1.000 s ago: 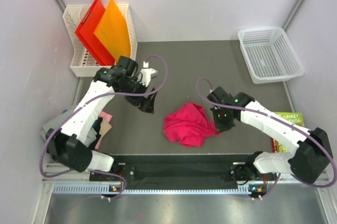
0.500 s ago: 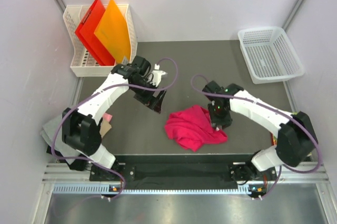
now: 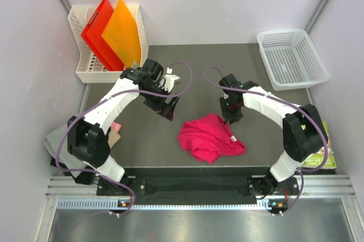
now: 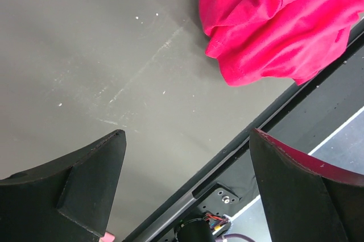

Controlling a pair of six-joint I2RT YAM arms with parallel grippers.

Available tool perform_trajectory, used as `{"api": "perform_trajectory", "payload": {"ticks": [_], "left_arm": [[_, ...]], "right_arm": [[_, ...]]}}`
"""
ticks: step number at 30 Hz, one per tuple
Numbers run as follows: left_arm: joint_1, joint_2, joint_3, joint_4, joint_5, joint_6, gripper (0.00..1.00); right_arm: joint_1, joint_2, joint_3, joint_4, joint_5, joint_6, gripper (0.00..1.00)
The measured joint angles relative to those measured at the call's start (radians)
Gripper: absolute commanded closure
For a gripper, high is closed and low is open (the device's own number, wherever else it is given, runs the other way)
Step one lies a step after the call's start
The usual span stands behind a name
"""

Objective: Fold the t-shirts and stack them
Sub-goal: Flatten out the tshirt

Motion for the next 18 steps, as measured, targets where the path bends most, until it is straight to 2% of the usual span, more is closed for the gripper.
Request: {"api": "perform_trajectory", "payload": {"ticks": [7,18], "left_arm": [[0.0,0.0,0.0,0.0,-0.014,0.0,0.06],[0.0,-0.002,0.006,-0.019,-0.033,0.004,0.06]], "right_arm": [[-0.001,0.011,0.042,0.042,-0.104,-0.015,0.61],[-0.071,0.043,0.018,0.074,-0.111,-0.056,0.61]]}}
